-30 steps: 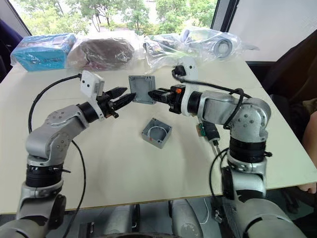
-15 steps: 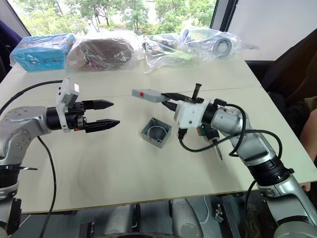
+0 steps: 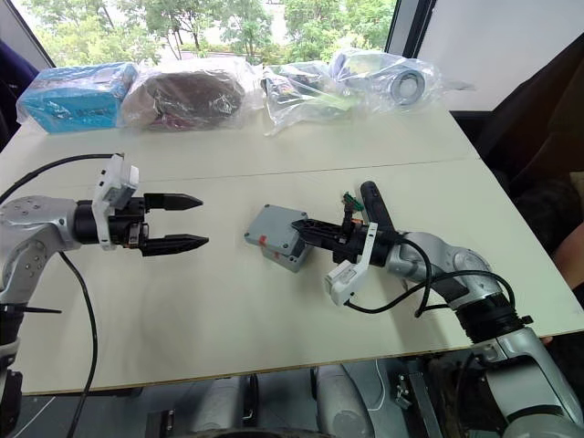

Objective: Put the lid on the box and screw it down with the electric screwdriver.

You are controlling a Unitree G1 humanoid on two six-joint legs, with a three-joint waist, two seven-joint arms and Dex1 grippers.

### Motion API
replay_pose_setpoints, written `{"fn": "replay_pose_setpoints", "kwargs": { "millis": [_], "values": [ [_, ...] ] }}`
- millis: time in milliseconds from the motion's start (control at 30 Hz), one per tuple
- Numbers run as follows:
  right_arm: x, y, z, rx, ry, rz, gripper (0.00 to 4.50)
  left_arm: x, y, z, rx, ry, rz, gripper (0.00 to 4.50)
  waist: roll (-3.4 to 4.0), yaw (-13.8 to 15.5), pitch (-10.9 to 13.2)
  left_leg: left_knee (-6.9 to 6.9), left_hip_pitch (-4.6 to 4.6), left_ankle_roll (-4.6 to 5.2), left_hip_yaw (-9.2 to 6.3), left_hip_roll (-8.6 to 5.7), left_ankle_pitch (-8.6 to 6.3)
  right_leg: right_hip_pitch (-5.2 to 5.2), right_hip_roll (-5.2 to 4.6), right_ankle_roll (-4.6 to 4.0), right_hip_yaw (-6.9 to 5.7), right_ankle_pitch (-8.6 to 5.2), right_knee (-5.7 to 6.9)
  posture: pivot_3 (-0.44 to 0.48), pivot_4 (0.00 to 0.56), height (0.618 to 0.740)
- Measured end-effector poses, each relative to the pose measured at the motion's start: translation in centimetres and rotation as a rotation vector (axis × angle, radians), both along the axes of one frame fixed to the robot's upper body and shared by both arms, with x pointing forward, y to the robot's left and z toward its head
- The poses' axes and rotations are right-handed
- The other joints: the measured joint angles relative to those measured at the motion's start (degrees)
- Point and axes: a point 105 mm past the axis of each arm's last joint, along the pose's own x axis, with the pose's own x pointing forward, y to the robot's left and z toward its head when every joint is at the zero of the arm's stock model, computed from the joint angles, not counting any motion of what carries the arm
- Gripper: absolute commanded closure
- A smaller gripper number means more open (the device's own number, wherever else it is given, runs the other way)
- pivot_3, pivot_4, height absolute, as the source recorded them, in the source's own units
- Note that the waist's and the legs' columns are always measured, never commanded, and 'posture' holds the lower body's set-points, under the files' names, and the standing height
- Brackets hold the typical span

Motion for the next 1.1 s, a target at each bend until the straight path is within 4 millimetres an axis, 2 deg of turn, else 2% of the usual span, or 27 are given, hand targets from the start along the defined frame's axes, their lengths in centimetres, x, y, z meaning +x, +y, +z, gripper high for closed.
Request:
{"fn": "replay_pose_setpoints", "kwargs": {
  "millis": [267,533,1100],
  "values": [
    [0.5,-0.2,-1.1,-0.033,-0.026,-0.005,4.32,-0.5,-0.1,-0.7,0.01,0.015,0.0,0.04,0.0,-0.01,0.0,0.01,0.0,0.0,0.0,0.0,0.0,0.0,0.0,0.0,0.01,0.0,0.01,0.0,0.15,0.74],
    [0.4,-0.2,-2.3,-0.057,-0.018,-0.007,4.32,-0.7,-0.2,-0.5,0.026,0.002,-0.006,0.04,0.0,0.01,0.0,0.05,0.01,0.0,0.0,-0.01,0.0,0.02,0.0,0.01,0.02,0.01,0.07,0.0,0.15,0.74],
    [1.1,-0.4,-3.2,-0.04,-0.013,-0.052,4.32,-0.5,0.0,-0.5,0.043,-0.007,0.007,0.04,-0.02,0.01,-0.02,0.07,0.25,0.0,-0.01,-0.01,0.0,0.24,0.0,0.01,0.02,0.0,0.15,0.0,0.15,0.74]
  ]
}}
